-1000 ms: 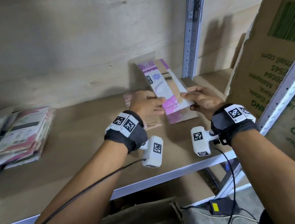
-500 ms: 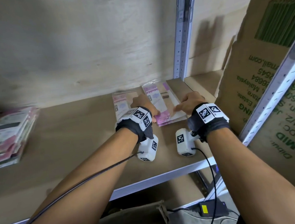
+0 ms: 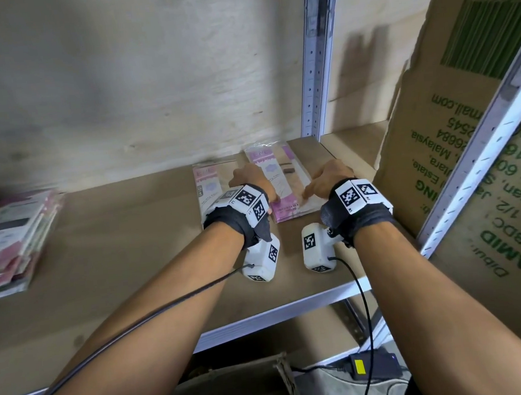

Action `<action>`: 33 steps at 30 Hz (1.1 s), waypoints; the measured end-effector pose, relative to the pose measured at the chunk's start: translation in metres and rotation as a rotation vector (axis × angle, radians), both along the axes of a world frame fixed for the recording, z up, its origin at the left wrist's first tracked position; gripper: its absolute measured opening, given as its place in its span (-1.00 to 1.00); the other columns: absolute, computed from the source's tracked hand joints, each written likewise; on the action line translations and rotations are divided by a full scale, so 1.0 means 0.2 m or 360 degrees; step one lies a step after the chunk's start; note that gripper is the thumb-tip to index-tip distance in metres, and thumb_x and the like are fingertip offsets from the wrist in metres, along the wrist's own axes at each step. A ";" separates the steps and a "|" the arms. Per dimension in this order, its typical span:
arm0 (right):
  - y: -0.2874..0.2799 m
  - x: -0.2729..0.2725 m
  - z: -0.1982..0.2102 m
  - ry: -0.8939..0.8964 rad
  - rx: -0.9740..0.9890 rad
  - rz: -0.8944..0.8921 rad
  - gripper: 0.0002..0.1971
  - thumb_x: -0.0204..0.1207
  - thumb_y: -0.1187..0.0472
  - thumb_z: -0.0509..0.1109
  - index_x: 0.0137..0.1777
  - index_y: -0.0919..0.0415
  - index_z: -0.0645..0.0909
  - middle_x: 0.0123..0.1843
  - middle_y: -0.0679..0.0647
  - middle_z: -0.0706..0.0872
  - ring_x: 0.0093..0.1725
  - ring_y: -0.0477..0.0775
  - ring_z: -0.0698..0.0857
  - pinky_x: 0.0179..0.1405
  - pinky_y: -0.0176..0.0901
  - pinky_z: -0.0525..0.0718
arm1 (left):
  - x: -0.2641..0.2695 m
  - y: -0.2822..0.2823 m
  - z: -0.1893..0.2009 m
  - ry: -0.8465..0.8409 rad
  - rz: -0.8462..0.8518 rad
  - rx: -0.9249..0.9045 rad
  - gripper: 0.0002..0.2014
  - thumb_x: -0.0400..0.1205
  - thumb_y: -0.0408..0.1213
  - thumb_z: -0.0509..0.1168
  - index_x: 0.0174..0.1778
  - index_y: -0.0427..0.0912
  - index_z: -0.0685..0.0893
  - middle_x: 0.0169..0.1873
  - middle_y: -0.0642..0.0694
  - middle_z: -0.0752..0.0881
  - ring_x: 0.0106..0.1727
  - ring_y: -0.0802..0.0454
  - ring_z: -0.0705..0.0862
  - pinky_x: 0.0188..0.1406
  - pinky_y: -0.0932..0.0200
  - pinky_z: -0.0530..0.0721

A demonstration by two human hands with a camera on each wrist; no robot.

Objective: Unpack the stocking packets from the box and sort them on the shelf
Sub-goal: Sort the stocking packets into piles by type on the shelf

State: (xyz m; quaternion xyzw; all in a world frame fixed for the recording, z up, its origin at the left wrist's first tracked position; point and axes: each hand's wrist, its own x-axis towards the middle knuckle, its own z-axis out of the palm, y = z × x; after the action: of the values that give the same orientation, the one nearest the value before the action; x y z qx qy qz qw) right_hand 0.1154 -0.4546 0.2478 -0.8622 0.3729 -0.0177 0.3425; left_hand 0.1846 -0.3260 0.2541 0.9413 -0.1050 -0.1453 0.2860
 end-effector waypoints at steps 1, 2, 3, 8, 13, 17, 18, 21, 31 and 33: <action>0.00 0.00 0.00 -0.0003 -0.0016 0.0006 -0.42 0.30 0.17 0.70 0.31 0.31 0.66 0.25 0.20 0.73 0.23 0.21 0.69 0.10 -0.07 0.66 | 0.00 0.00 0.00 0.0012 0.0001 -0.0015 -0.57 0.53 -0.33 0.58 0.27 -0.38 0.66 0.18 -0.30 0.78 0.16 -0.19 0.81 0.19 -0.02 0.78; 0.01 0.00 0.00 -0.0004 -0.0036 0.0012 -0.45 0.31 0.17 0.69 0.29 0.31 0.67 0.23 0.20 0.74 0.22 0.20 0.69 0.08 -0.09 0.65 | 0.00 0.00 0.00 0.0028 -0.0004 -0.0030 -0.57 0.52 -0.34 0.57 0.27 -0.38 0.66 0.18 -0.30 0.78 0.15 -0.20 0.81 0.19 -0.02 0.78; 0.01 0.00 0.00 0.0000 -0.0056 0.0021 -0.48 0.32 0.17 0.68 0.27 0.32 0.68 0.22 0.20 0.74 0.20 0.19 0.70 0.07 -0.10 0.66 | 0.00 0.00 0.00 0.0035 -0.0016 -0.0032 -0.57 0.52 -0.34 0.58 0.26 -0.38 0.67 0.17 -0.30 0.79 0.14 -0.20 0.81 0.18 -0.03 0.78; 0.01 0.01 0.00 0.0032 -0.0104 0.0043 -0.50 0.33 0.17 0.67 0.24 0.33 0.69 0.19 0.21 0.75 0.19 0.20 0.71 0.15 -0.04 0.72 | 0.00 0.02 0.01 0.0020 -0.0048 -0.0062 -0.53 0.49 -0.28 0.60 0.26 -0.38 0.67 0.17 -0.30 0.79 0.16 -0.19 0.81 0.19 -0.05 0.78; 0.07 0.01 0.03 -0.0112 -0.0229 0.0001 -0.53 0.45 0.15 0.53 0.34 0.27 0.62 0.29 0.20 0.69 0.28 0.22 0.63 0.09 -0.10 0.56 | 0.05 0.15 0.08 -0.0054 -0.0051 -0.0222 -0.50 0.47 -0.25 0.62 0.25 -0.39 0.67 0.15 -0.32 0.78 0.15 -0.27 0.80 0.17 -0.12 0.78; 0.15 0.01 0.08 -0.0348 -0.0123 0.0125 -0.68 0.51 0.17 0.47 0.26 0.15 0.70 0.25 0.15 0.73 0.25 0.16 0.67 0.16 -0.16 0.56 | 0.15 0.44 0.15 -0.0088 0.0063 -0.0415 -0.55 0.46 -0.26 0.60 0.17 -0.44 0.71 0.05 -0.37 0.80 0.05 -0.29 0.82 0.10 -0.14 0.81; 0.20 0.02 0.09 -0.0397 -0.0128 0.0179 -0.74 0.52 0.18 0.46 0.20 0.13 0.72 0.20 0.13 0.76 0.23 0.14 0.68 0.18 -0.17 0.59 | 0.18 0.55 0.16 -0.0095 0.0091 -0.0479 -0.63 0.47 -0.27 0.60 0.10 -0.41 0.75 -0.01 -0.34 0.82 -0.02 -0.25 0.84 0.06 -0.13 0.83; 0.42 0.05 0.12 -0.0483 -0.0052 0.0430 -0.90 0.53 0.22 0.45 0.03 0.09 0.72 -0.01 0.07 0.79 0.05 0.06 0.75 0.10 -0.16 0.66 | 0.23 0.92 0.14 -0.0058 0.0206 -0.0715 -0.77 0.50 -0.30 0.58 -0.04 -0.37 0.81 -0.24 -0.29 0.82 -0.17 -0.18 0.84 0.10 -0.13 0.81; 1.42 0.35 0.11 -0.0390 0.0324 0.1167 -0.89 0.59 0.34 0.40 0.04 0.38 0.69 -0.27 0.22 0.71 -0.45 0.06 0.69 -0.51 -0.23 0.64 | 0.27 1.99 0.18 -0.0392 0.0777 -0.0979 -0.98 0.56 -0.25 0.49 -0.17 -0.06 0.79 -0.38 -0.06 0.86 -0.37 0.12 0.83 -0.34 0.28 0.78; 1.59 0.45 0.10 -0.0348 0.0314 0.1156 -0.93 0.60 0.29 0.39 -0.01 0.30 0.65 -0.24 0.20 0.72 -0.40 0.09 0.70 -0.38 -0.12 0.72 | 0.28 2.09 0.18 -0.0408 0.0821 -0.1054 -0.95 0.58 -0.27 0.48 -0.20 -0.10 0.78 -0.30 -0.15 0.86 -0.28 0.01 0.83 -0.21 0.20 0.83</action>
State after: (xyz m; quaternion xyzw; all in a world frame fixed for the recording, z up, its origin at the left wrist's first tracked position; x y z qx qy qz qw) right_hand 0.2046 -0.1358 0.2680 -0.8940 0.0048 0.0488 0.4454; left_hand 0.2399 0.0928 0.2910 0.8047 0.0579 0.0903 0.5839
